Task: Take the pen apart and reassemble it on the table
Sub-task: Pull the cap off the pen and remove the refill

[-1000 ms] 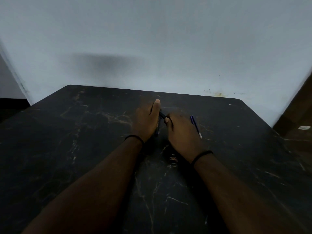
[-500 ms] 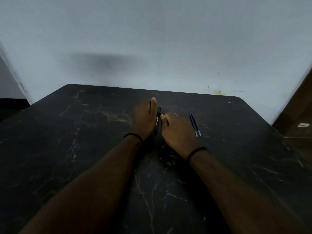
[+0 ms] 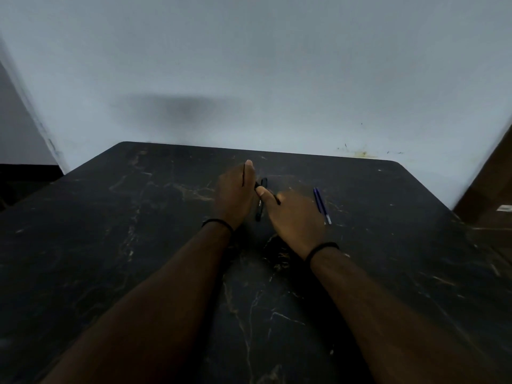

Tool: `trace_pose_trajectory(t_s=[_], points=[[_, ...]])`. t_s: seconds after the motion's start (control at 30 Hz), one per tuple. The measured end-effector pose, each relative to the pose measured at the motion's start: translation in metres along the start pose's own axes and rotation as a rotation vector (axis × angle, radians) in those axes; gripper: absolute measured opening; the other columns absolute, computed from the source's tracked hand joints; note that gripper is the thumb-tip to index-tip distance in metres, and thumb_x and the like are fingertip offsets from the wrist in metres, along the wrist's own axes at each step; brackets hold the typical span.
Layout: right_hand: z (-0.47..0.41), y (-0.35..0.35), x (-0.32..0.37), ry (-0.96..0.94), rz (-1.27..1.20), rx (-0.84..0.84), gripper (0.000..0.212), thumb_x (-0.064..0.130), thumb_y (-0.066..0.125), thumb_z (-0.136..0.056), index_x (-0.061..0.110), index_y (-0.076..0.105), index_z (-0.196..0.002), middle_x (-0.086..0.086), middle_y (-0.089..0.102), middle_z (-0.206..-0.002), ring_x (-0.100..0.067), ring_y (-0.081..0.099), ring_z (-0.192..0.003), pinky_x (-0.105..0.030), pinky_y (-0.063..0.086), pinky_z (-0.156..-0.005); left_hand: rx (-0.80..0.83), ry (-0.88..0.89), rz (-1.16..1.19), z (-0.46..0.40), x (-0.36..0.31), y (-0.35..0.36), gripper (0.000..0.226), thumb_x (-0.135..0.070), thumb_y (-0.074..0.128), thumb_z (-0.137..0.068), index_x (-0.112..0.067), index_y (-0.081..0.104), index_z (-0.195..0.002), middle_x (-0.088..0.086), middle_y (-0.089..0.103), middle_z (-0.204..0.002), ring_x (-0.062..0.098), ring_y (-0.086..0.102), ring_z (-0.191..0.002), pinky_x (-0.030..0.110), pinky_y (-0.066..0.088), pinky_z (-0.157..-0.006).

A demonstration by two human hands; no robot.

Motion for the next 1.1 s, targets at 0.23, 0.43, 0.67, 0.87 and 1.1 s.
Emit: trace_pose_trajectory(t_s=[0.23,0.43,0.67,0.87,1.1], points=[[-0.002,-0.006,-0.016,0.045,0.171,-0.019,0.057,0.067,0.032,-0.096,0.022,0.04,-0.064,0.004,0.047,-0.061,-0.012,0.043,-0.055,-0.029,0.023,-0.048,0.042,-0.187,-0.302,-0.007,0.023,-0.02,0.048,-0.036,0.033,-0.105,-0.023,0.048,-0.061,-0.005,0.048,-0.06,0.009,0.045,-0.056,0.026,0.029,-0.052],[-0.003,-0.007,-0.019,0.05,0.157,-0.051,0.055,0.064,0.036,-0.097,0.021,0.038,-0.062,0.006,0.043,-0.058,-0.005,0.036,-0.052,-0.027,0.019,-0.048,0.166,-0.284,-0.469,-0.011,0.032,-0.025,0.04,-0.038,0.054,-0.091,-0.011,0.064,-0.062,0.004,0.061,-0.064,0.024,0.061,-0.066,0.026,0.036,-0.052],[-0.003,-0.007,-0.018,0.043,0.123,-0.018,0.049,0.058,0.037,-0.1,0.022,0.04,-0.067,0.005,0.048,-0.064,-0.019,0.052,-0.062,-0.032,0.035,-0.055,0.249,-0.296,-0.761,-0.014,0.036,-0.021,0.046,-0.046,0.051,-0.091,-0.008,0.066,-0.11,0.02,0.059,-0.118,0.036,0.058,-0.108,0.043,0.049,-0.094],[-0.002,-0.01,-0.012,0.067,-0.16,-0.141,0.014,0.03,0.049,-0.102,0.017,0.048,-0.107,0.008,0.05,-0.077,-0.012,0.05,-0.065,-0.028,0.034,-0.057,-0.107,-0.132,-0.181,-0.009,0.015,-0.016,0.023,-0.035,0.056,-0.097,-0.013,0.062,-0.093,0.004,0.062,-0.092,0.018,0.059,-0.082,0.029,0.043,-0.07],[-0.002,-0.014,-0.006,0.092,-0.678,-0.017,0.027,0.029,0.041,-0.107,0.021,0.066,-0.1,0.0,0.06,-0.062,-0.002,0.049,-0.051,-0.018,0.039,-0.054,0.306,-0.427,0.773,-0.001,-0.003,-0.007,0.032,-0.032,0.054,-0.1,-0.008,0.068,-0.116,0.006,0.074,-0.114,0.005,0.032,-0.039,0.018,0.024,-0.036]])
Point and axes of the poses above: each hand's wrist, its own z-axis away from the middle knuckle, its own y-axis out of the palm, x = y × z, the point moved 1 cm from there along -z, towards the middle knuckle
